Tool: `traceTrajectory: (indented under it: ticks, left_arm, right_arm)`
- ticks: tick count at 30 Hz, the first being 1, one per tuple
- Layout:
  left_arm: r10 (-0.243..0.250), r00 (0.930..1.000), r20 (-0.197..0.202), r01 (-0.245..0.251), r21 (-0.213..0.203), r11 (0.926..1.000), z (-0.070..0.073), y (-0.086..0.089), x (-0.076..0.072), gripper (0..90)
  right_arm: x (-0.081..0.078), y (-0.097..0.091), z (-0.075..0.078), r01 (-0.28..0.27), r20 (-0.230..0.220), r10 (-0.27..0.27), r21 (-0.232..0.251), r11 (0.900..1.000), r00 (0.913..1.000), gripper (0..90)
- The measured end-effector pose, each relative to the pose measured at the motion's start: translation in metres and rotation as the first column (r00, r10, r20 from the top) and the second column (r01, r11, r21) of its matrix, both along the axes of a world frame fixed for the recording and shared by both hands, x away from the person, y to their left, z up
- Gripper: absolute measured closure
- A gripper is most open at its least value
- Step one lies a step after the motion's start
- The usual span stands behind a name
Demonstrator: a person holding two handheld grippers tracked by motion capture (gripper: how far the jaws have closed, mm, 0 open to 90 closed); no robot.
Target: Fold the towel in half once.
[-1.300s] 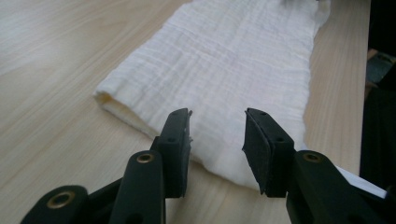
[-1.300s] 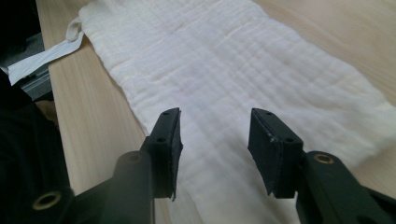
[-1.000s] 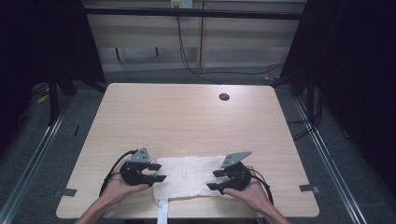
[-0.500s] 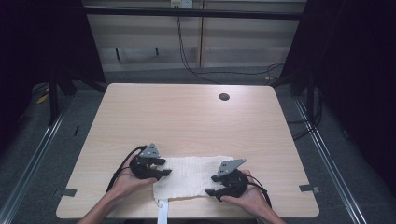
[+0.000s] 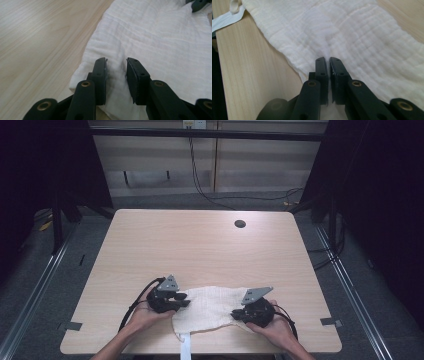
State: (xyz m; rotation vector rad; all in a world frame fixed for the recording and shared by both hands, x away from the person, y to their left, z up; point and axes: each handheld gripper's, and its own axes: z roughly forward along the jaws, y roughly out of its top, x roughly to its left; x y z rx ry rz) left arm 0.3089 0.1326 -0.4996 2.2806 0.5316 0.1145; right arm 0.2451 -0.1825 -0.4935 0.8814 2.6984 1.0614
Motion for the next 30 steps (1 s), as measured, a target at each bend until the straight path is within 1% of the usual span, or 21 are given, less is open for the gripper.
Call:
traceTrajectory:
  ticks: [1, 2, 4, 5, 7, 8, 9, 10, 11, 12, 13, 14, 15, 16, 17, 18, 20, 22, 23, 26, 30]
  left_arm:
    - [-0.004, 1.0, -0.002, 0.004, 0.004, 1.0, 0.0, -0.002, 0.0, 69.4]
    - [-0.001, 1.0, -0.009, 0.001, -0.002, 1.0, 0.0, -0.007, -0.001, 69.3]
    - [-0.015, 0.9999, -0.003, 0.015, 0.008, 0.9999, 0.001, -0.013, -0.003, 68.9]
    - [-0.019, 0.9997, -0.013, 0.019, 0.003, 0.9998, 0.001, -0.017, -0.005, 68.4]
    - [-0.028, 0.9995, -0.011, 0.028, 0.003, 0.9996, 0.001, -0.023, -0.006, 67.5]
    - [-0.035, 0.9993, -0.015, 0.035, 0.005, 0.9994, 0.001, -0.025, -0.007, 67.3]
    - [-0.032, 0.9993, -0.019, 0.032, -0.007, 0.9995, 0.001, -0.027, -0.007, 66.2]
    - [-0.04, 0.9989, -0.024, 0.04, 0.002, 0.9992, 0.001, -0.028, -0.007, 65.4]
    - [-0.039, 0.9989, -0.028, 0.039, 0.0, 0.9992, 0.001, -0.029, -0.008, 64.7]
    - [-0.05, 0.9984, -0.028, 0.05, 0.002, 0.9988, 0.002, -0.031, -0.008, 63.6]
    - [-0.054, 0.9979, -0.036, 0.054, 0.007, 0.9985, 0.002, -0.032, -0.007, 61.9]
    - [-0.05, 0.9983, -0.029, 0.051, 0.028, 0.9983, 0.004, -0.034, -0.008, 60.0]
    - [-0.054, 0.9984, -0.017, 0.054, 0.029, 0.9981, 0.006, -0.035, -0.008, 57.4]
    - [-0.089, 0.996, -0.007, 0.089, 0.036, 0.9954, 0.011, -0.034, -0.005, 55.8]
    - [-0.066, 0.9974, -0.028, 0.066, -0.01, 0.9978, 0.014, -0.035, -0.004, 55.7]
    - [-0.052, 0.9982, -0.028, 0.052, -0.01, 0.9986, 0.017, -0.035, -0.001, 53.7]
    - [-0.032, 0.9991, -0.025, 0.032, -0.036, 0.9989, 0.021, -0.034, 0.005, 50.3]
    - [-0.021, 0.9991, -0.038, 0.02, -0.038, 0.9991, 0.022, -0.032, 0.009, 47.8]
    - [-0.017, 0.9986, -0.049, 0.015, -0.05, 0.9987, 0.02, -0.03, 0.011, 46.8]
    - [0.015, 0.9981, -0.06, -0.017, -0.041, 0.999, 0.019, -0.021, 0.017, 44.5]
    - [0.043, 0.998, -0.046, -0.045, -0.044, 0.998, 0.022, -0.009, 0.019, 42.5]
  right_arm:
    - [0.0, -0.003, 0.0, 0.003, -0.003, -0.003, 0.0, 1.0, 1.0, 85.2]
    - [0.001, -0.006, 0.001, 0.007, 0.002, -0.007, -0.013, 0.9999, 1.0, 85.2]
    - [0.001, -0.015, 0.0, 0.028, -0.012, -0.028, 0.008, 0.9996, 0.9995, 85.4]
    - [0.001, -0.017, 0.0, 0.031, -0.007, -0.031, 0.002, 0.9995, 0.9995, 85.4]
    - [-0.001, -0.022, 0.001, 0.027, -0.001, -0.027, -0.012, 0.9996, 0.9996, 85.3]
    - [-0.002, -0.025, 0.001, 0.03, -0.003, -0.03, -0.011, 0.9995, 0.9995, 85.3]
    - [-0.003, -0.029, 0.001, 0.037, -0.007, -0.037, -0.005, 0.9993, 0.9993, 85.1]
    - [-0.004, -0.031, 0.001, 0.038, -0.006, -0.038, -0.012, 0.9992, 0.9993, 85.0]
    - [-0.006, -0.034, 0.001, 0.044, -0.005, -0.044, -0.004, 0.999, 0.999, 84.6]
    - [-0.007, -0.036, 0.001, 0.043, 0.0, -0.043, -0.009, 0.999, 0.9991, 83.9]
    - [-0.009, -0.039, 0.001, 0.051, -0.014, -0.051, -0.001, 0.9987, 0.9986, 81.2]
    - [-0.01, -0.04, 0.001, 0.051, -0.017, -0.051, 0.002, 0.9987, 0.9985, 77.1]
    - [-0.01, -0.041, 0.001, 0.05, -0.022, -0.05, 0.005, 0.9987, 0.9985, 74.9]
    - [-0.01, -0.04, 0.002, 0.048, -0.024, -0.048, 0.004, 0.9988, 0.9985, 73.1]
    - [-0.009, -0.039, 0.003, 0.048, -0.02, -0.048, 0.002, 0.9988, 0.9986, 70.3]
    - [-0.007, -0.038, 0.005, 0.039, -0.024, -0.039, 0.023, 0.9989, 0.999, 68.2]
    - [-0.004, -0.035, 0.01, 0.038, -0.02, -0.038, 0.039, 0.9985, 0.9991, 66.7]
    - [-0.002, -0.029, 0.014, 0.04, -0.015, -0.039, 0.05, 0.998, 0.9991, 64.3]
    - [-0.001, -0.025, 0.016, 0.03, -0.01, -0.03, 0.062, 0.9976, 0.9995, 64.2]
    - [0.002, -0.006, 0.02, -0.01, 0.0, 0.01, 0.091, 0.9958, 1.0, 62.6]
    - [0.001, 0.024, 0.024, -0.082, 0.001, 0.083, 0.093, 0.9923, 0.9966, 56.9]
